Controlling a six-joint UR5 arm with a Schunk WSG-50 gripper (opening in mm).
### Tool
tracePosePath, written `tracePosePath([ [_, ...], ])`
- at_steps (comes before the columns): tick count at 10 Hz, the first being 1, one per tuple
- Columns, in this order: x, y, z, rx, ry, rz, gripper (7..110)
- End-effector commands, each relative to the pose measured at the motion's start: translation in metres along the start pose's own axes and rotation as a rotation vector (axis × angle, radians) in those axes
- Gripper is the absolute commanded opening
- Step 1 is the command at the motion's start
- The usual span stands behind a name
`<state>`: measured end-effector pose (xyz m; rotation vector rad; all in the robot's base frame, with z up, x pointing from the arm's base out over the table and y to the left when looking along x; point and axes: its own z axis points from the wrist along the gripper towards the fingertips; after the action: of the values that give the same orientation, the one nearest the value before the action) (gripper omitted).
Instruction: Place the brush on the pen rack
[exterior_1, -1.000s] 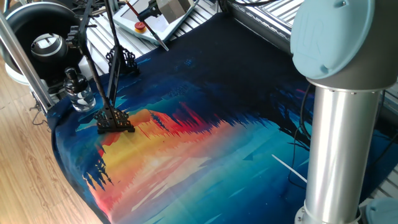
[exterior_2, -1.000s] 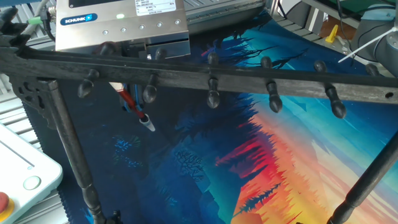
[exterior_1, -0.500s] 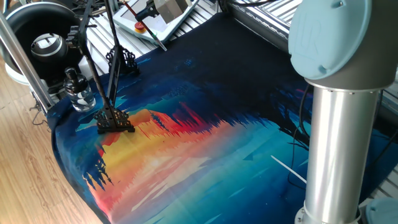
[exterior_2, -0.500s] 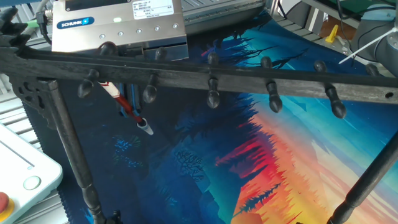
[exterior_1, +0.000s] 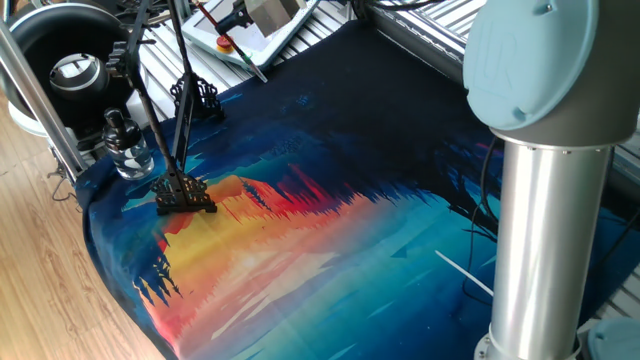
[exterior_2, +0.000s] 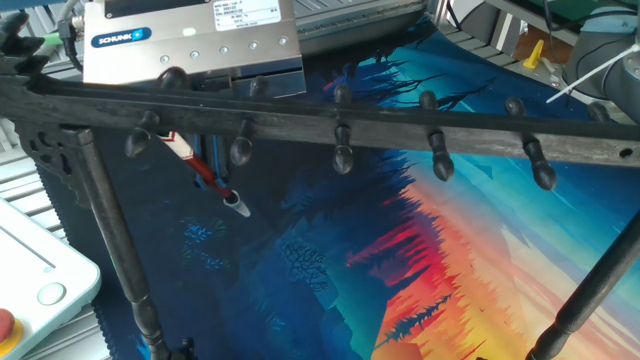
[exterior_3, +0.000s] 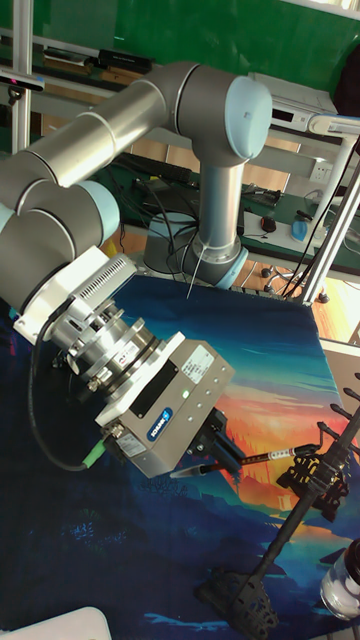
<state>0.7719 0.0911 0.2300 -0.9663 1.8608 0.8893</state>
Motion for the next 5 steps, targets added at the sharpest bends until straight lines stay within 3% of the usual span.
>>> tracePosePath([
  [1, 0.0014, 0.0048, -0.0086, -0.003, 0.020, 0.017, 7],
  [5, 0.0088, 0.0137, -0.0151, 0.000, 0.061, 0.047, 7],
])
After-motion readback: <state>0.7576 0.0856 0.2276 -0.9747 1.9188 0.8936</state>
